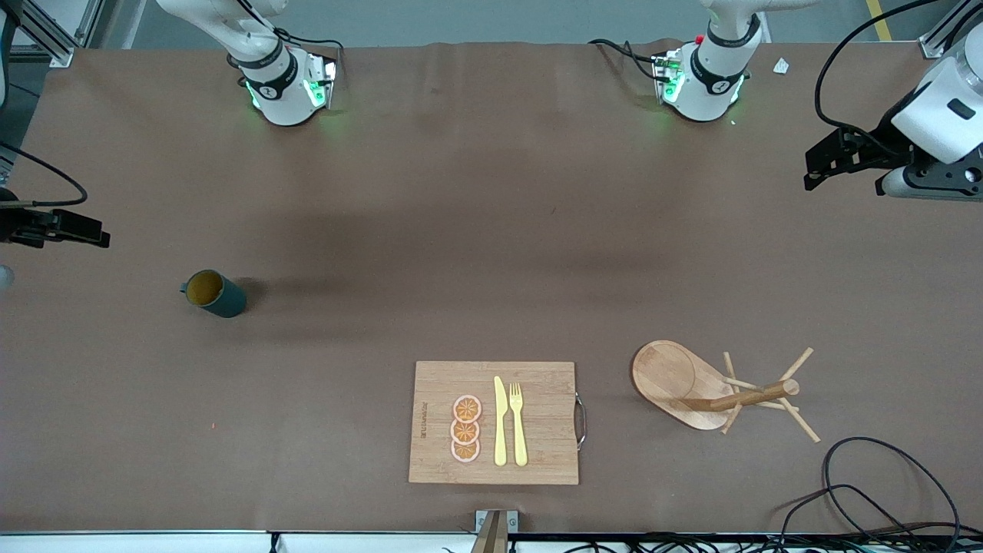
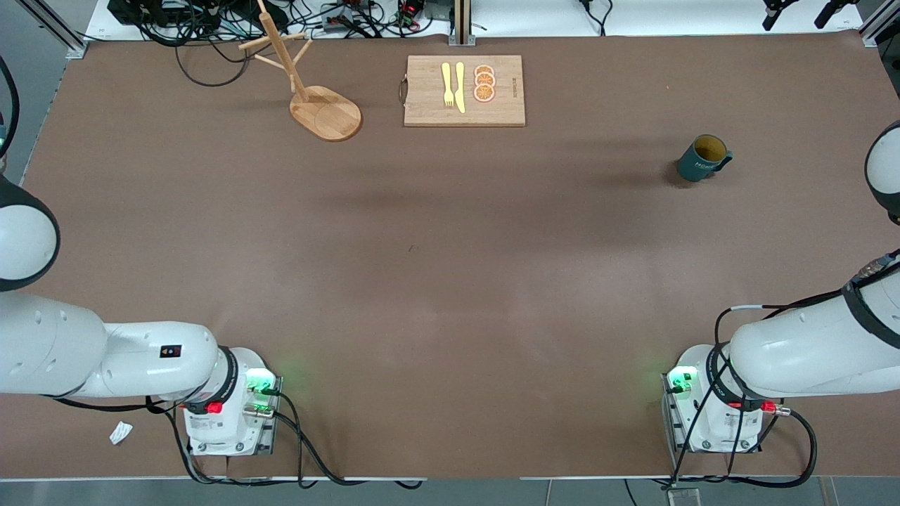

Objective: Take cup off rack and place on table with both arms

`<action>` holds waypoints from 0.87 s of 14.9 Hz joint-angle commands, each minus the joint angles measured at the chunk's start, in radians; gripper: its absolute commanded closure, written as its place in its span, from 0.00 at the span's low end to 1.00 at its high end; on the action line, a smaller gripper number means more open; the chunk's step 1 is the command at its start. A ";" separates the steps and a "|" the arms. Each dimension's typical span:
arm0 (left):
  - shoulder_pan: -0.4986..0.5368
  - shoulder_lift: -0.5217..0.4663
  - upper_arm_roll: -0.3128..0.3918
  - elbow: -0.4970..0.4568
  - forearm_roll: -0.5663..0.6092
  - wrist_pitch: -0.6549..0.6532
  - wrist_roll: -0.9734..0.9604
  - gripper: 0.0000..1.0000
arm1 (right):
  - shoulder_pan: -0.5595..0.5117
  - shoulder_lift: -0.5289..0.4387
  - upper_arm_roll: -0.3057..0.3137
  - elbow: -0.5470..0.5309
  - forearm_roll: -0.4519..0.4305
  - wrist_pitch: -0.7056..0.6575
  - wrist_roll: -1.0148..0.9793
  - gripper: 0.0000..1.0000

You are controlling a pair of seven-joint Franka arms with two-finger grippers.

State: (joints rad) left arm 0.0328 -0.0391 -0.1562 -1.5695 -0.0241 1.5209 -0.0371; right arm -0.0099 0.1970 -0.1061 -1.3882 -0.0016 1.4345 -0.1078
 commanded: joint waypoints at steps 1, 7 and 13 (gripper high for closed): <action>0.009 -0.015 -0.005 -0.001 -0.013 -0.013 0.014 0.00 | -0.008 -0.137 0.006 -0.148 0.014 0.047 0.008 0.00; 0.004 -0.013 -0.005 0.000 -0.013 -0.013 0.005 0.00 | -0.008 -0.228 0.006 -0.232 0.003 0.072 0.007 0.00; 0.006 -0.033 -0.017 -0.018 0.039 -0.007 0.013 0.00 | -0.008 -0.263 0.006 -0.230 -0.003 0.055 0.005 0.00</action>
State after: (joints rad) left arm 0.0318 -0.0429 -0.1605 -1.5697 -0.0071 1.5178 -0.0371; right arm -0.0101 -0.0224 -0.1069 -1.5814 -0.0015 1.4831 -0.1078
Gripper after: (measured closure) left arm 0.000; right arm 0.000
